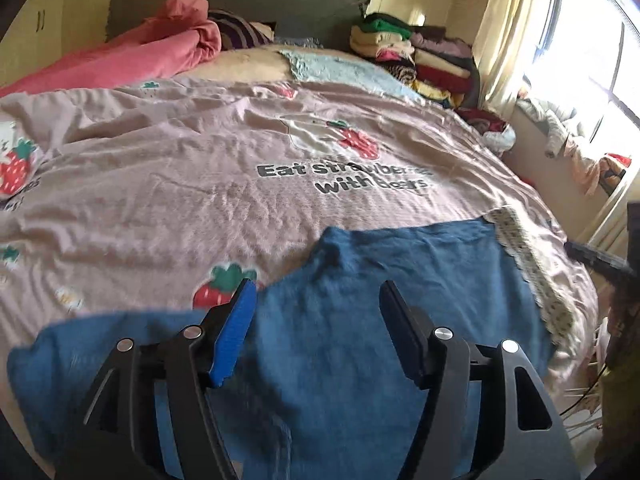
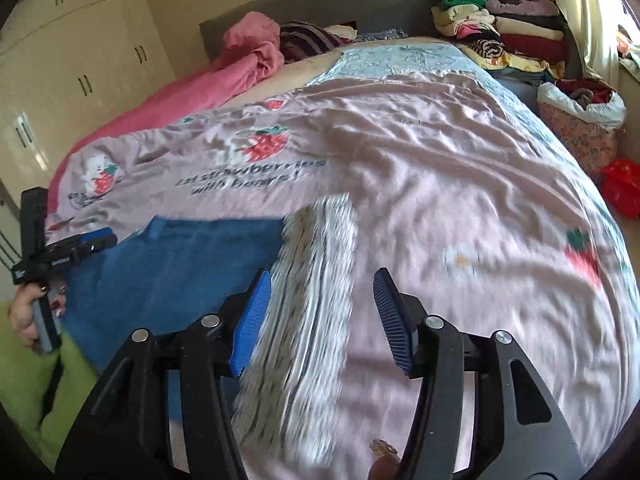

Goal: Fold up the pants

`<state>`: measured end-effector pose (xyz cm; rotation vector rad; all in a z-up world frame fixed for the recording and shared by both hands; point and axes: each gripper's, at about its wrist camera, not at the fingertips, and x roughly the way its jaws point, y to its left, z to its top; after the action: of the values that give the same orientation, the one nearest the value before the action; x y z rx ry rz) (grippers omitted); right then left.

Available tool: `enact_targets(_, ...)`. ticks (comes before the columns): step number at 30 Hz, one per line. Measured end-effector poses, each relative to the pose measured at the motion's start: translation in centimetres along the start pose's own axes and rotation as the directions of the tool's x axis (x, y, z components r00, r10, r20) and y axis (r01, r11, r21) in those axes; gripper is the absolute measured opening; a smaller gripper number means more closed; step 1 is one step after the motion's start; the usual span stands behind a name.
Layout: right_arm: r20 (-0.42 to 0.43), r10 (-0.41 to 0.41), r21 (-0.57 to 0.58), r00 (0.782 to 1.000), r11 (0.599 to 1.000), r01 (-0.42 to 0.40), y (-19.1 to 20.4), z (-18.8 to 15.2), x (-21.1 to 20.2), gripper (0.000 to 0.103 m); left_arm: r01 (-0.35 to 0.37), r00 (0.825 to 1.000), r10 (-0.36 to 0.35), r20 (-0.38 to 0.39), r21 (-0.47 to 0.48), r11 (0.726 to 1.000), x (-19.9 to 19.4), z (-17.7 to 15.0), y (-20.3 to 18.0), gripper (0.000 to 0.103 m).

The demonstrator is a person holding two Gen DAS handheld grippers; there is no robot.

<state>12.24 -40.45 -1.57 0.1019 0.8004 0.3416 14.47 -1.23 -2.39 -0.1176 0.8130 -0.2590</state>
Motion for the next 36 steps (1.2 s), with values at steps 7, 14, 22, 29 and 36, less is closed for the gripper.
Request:
enact_targets(7,-0.073,0.039,0.098,0.997,0.995,-0.031,-0.3,-5.1,-0.3,0.046,-0.058,0.998,0.058,0.001,-0.011,0.998,-3.7,-3.4,1.5,0.063)
enact_targets(14,-0.13,0.06,0.132,0.99,0.99,-0.043,-0.5,-6.6,1.6,0.042,-0.152,0.986,0.149,-0.074,-0.037,0.988,-3.1,-5.6,3.5,0.072)
enact_targets(22,-0.104,0.035,0.084,0.994,0.996,-0.027,0.6,-6.6,-0.4,0.009,-0.187,0.978,0.181,-0.1,-0.05,0.981,-2.0,-6.4,4.8,0.076)
enact_targets(29,-0.166,-0.036,0.043,0.985,0.998,0.043,0.7,-7.8,1.3,0.016,-0.174,0.981,0.166,-0.096,-0.076,0.982,-1.9,-6.5,5.4,0.076)
enact_targets(36,-0.126,-0.077,0.022,0.989,0.997,0.08,0.7,-7.0,-0.8,0.038,-0.158,0.985,0.151,-0.083,-0.091,0.983,-2.4,-6.6,5.4,0.076)
